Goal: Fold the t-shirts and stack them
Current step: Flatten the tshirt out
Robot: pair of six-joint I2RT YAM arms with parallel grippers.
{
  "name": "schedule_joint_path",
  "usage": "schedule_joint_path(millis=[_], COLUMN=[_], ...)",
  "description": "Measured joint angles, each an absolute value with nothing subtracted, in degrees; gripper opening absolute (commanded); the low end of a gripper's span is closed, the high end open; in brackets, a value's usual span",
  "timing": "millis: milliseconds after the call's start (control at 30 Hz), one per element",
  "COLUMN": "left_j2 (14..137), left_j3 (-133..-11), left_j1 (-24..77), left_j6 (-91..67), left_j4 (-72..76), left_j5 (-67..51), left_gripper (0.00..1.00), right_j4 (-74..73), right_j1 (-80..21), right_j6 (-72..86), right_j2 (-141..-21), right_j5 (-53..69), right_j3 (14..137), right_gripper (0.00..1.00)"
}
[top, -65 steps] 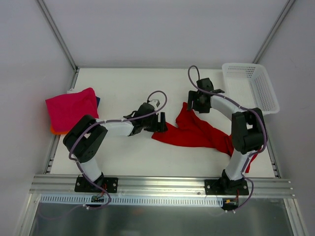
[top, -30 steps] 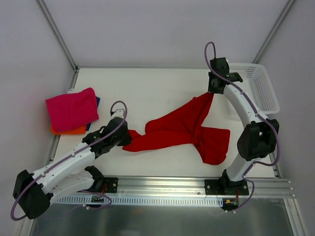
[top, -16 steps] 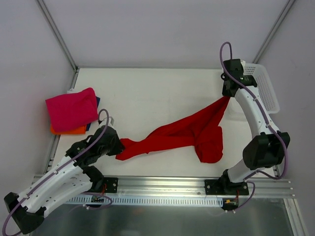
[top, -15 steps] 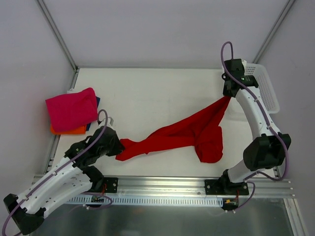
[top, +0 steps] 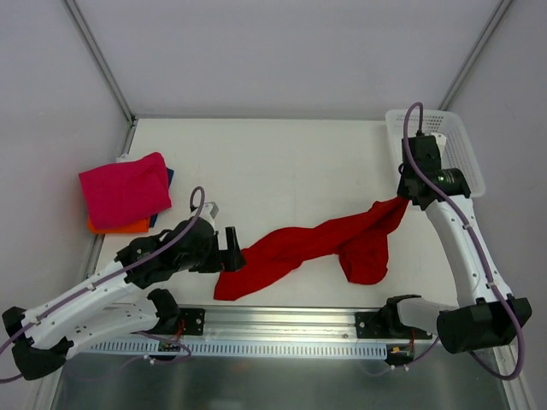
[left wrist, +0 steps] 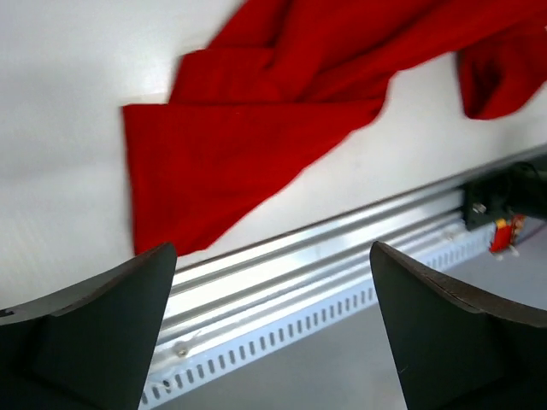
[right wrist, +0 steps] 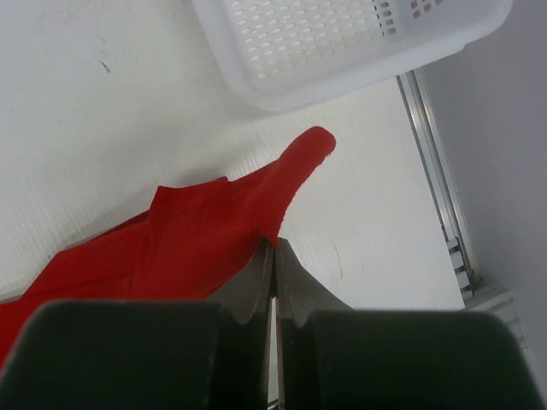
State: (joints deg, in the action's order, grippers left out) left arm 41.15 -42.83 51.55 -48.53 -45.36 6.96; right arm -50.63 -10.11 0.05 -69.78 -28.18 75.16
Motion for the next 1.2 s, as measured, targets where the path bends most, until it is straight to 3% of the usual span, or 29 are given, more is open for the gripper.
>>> schedule_joint_path(millis=[167,333,433,567,700,1200], left_j2=[50.46,67.61,73.54,73.91,74.94,82.37], left_j3=[-53.28,-61.21,-60.34,-54.54,-51.68,-46.48], left_j1=[63.79,65.89,64.03,56.71,50.54,48.66], left_j6=[-48.69,-44.29,-40.38,-36.21,-32.12,-28.82], left_j4=[-42.52,-38.92,-33.21,-25.41,-20.82,-4.21], left_j5=[11.97,21.04,22.57,21.23,21.08,10.68], left_gripper=[0.99,0.99,0.85,0.8,0.79,0.84], right_j4=[-51.44,-51.29,-50.74,-49.93,-49.12,-47.51], right_j1=[-10.28,-10.33,-10.37,-10.39,-10.39,-10.72], right_j6=[0.84,1.28,1.52,1.8,2.02,2.33], right_j2=[-66.67,-66.15,-65.69,-63.99,-61.8,-58.22], right_j5=[-28.77,-28.71,-28.36,-27.4,-26.35,-24.49], right_j3=[74.11,73.36,70.72,66.11,63.61,61.91], right_gripper=[0.01,0.0,0.01,0.0,0.01,0.01])
